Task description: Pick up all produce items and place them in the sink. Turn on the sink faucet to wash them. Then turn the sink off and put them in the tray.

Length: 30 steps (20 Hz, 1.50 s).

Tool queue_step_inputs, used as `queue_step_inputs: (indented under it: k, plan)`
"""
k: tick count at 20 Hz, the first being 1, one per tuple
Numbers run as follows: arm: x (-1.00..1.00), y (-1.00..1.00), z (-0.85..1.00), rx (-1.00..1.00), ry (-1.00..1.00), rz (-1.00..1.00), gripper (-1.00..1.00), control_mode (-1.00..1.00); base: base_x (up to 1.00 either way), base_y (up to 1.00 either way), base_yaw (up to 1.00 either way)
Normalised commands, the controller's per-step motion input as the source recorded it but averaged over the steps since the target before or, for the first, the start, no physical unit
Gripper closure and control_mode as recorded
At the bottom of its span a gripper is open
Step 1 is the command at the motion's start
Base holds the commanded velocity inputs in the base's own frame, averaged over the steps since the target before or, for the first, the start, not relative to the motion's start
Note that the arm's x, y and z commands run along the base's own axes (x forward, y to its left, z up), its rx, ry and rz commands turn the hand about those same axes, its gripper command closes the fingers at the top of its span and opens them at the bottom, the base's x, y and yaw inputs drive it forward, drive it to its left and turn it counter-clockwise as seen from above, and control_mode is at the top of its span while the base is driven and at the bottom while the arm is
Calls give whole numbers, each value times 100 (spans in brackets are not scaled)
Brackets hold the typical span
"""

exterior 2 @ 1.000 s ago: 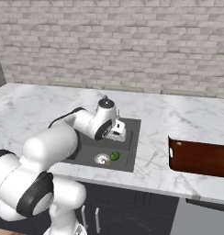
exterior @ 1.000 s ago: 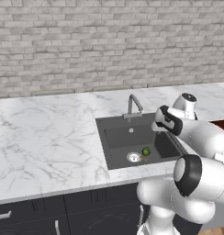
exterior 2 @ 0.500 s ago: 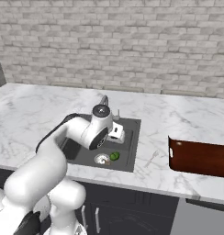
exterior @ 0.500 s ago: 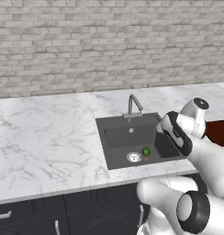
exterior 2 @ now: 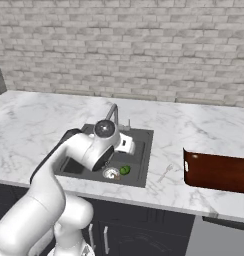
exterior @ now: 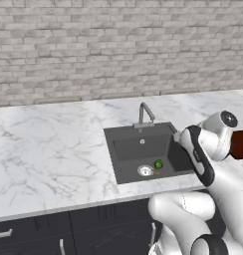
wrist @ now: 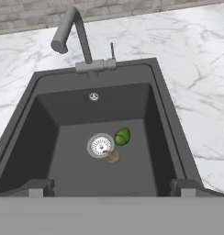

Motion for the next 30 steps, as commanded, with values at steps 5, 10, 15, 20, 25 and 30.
queue_step_inputs:
  k: [5,10,15,20,25,30]
  plan:
    - [-3,-6,9,0,-17,0,-100,-100,0,0,0]
    - [-4,0,0,-1,-17,0,-100,-100,0,0,0]
    - [0,0,0,0,-8,0,-100,-100,0,0,0]
    - [0,0,0,0,0,0,-100,-100,0,0,0]
    - [0,0,0,0,0,0,-100,-100,0,0,0]
    - [0,0,0,0,0,0,-100,-100,0,0,0]
